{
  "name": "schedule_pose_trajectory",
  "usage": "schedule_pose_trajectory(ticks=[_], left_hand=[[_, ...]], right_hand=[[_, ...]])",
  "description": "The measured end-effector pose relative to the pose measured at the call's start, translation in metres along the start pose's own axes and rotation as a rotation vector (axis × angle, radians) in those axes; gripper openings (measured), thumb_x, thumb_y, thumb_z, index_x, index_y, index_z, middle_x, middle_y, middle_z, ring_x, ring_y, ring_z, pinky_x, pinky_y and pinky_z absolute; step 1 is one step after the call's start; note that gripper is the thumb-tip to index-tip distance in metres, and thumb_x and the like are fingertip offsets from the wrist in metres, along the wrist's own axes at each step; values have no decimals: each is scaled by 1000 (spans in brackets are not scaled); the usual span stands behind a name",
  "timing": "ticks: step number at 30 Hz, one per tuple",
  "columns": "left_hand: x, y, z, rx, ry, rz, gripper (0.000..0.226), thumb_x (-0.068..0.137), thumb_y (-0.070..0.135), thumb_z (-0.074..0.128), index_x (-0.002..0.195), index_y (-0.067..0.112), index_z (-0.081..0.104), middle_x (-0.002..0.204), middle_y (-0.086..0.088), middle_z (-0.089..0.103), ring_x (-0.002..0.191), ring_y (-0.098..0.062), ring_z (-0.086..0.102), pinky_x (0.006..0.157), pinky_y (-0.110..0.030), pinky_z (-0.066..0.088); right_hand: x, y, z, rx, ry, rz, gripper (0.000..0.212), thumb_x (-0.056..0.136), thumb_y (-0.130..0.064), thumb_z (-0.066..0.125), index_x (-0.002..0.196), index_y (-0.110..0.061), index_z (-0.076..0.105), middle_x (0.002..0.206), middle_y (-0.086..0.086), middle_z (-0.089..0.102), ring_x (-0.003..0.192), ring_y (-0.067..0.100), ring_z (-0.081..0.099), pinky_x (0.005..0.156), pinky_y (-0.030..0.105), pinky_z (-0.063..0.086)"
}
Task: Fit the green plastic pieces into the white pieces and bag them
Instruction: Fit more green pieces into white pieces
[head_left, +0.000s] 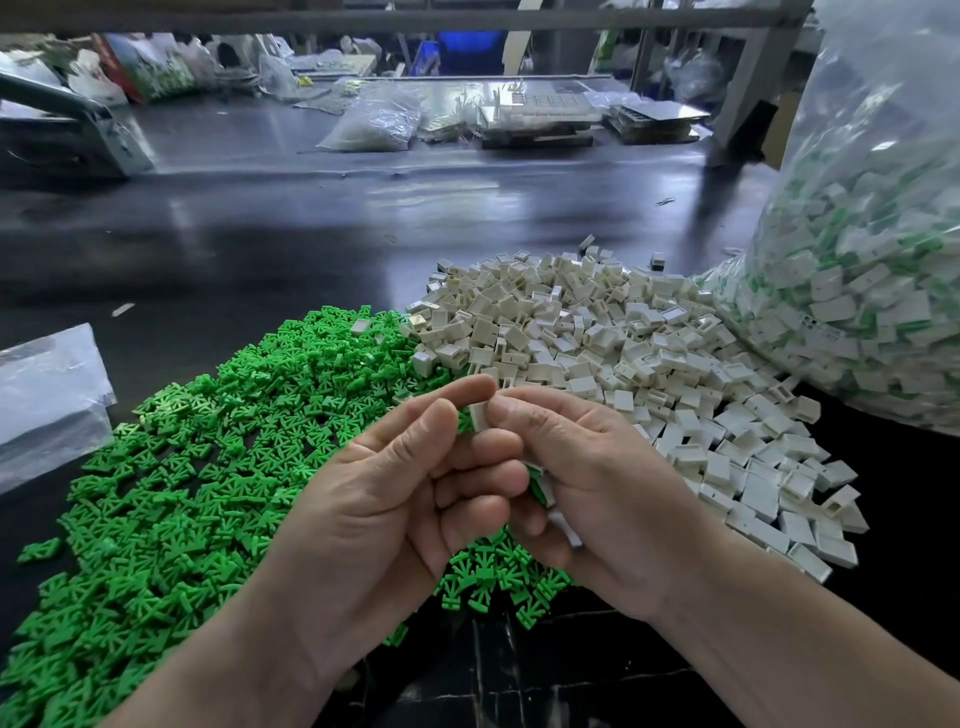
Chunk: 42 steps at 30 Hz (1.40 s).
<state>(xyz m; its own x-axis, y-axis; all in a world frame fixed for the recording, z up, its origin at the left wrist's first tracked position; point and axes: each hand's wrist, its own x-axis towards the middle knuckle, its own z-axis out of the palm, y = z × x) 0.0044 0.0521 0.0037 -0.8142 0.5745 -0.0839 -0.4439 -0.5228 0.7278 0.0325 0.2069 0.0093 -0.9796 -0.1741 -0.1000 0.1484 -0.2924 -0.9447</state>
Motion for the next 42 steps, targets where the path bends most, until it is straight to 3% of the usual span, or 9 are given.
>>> schedule_pose_trajectory(ticks=[9, 14, 16, 22, 26, 31, 42], left_hand=[[-1, 2, -1, 21, -30, 30, 49, 68, 24, 85, 112, 6, 71, 80, -16, 73, 66, -21, 73, 52, -26, 58], [-2, -1, 5, 63, 63, 50, 24, 76, 25, 65, 93, 12, 77, 63, -9, 68, 50, -16, 67, 43, -22, 53], [-3, -3, 6, 66, 69, 63, 21, 76, 24, 67, 91, 13, 78, 61, -8, 66, 47, -15, 65, 41, -21, 52], [-2, -5, 2, 24, -19, 95, 47, 66, 30, 88, 106, 10, 74, 70, -11, 71, 57, -18, 70, 48, -24, 56], [0, -5, 1, 53, -10, 96, 39, 64, 24, 88, 99, 12, 75, 66, -10, 69, 52, -18, 68, 44, -24, 54], [1, -6, 5, 110, 90, 118, 17, 73, 18, 69, 88, 12, 76, 58, -11, 65, 44, -17, 63, 40, -23, 51], [-1, -6, 10, 128, 132, 159, 17, 72, 20, 68, 86, 14, 76, 56, -9, 62, 40, -16, 59, 38, -22, 49]], right_hand=[[-2, 0, 1, -48, -15, -19, 23, 101, -32, 55, 87, -28, 73, 60, -5, 56, 43, 8, 46, 34, 17, 34], [-4, 1, 2, -115, -6, -34, 20, 95, -35, 57, 88, -26, 73, 62, -4, 57, 44, 8, 47, 36, 18, 35], [-6, 2, 4, -140, 6, -51, 19, 92, -38, 58, 89, -26, 73, 62, -4, 58, 45, 8, 48, 36, 18, 36], [-6, -2, 2, -111, -5, -45, 20, 91, -41, 57, 87, -28, 73, 58, -6, 57, 43, 8, 47, 36, 18, 35], [-5, 2, 2, -164, 7, -51, 22, 93, -41, 56, 91, -26, 72, 61, -7, 58, 46, 8, 49, 37, 19, 35], [-4, 4, 5, -158, 30, -51, 21, 95, -40, 56, 90, -28, 73, 60, -7, 58, 46, 8, 49, 37, 19, 36], [-3, 7, 11, -121, 37, -46, 22, 99, -37, 55, 89, -27, 72, 58, -7, 56, 44, 6, 48, 36, 18, 35]])
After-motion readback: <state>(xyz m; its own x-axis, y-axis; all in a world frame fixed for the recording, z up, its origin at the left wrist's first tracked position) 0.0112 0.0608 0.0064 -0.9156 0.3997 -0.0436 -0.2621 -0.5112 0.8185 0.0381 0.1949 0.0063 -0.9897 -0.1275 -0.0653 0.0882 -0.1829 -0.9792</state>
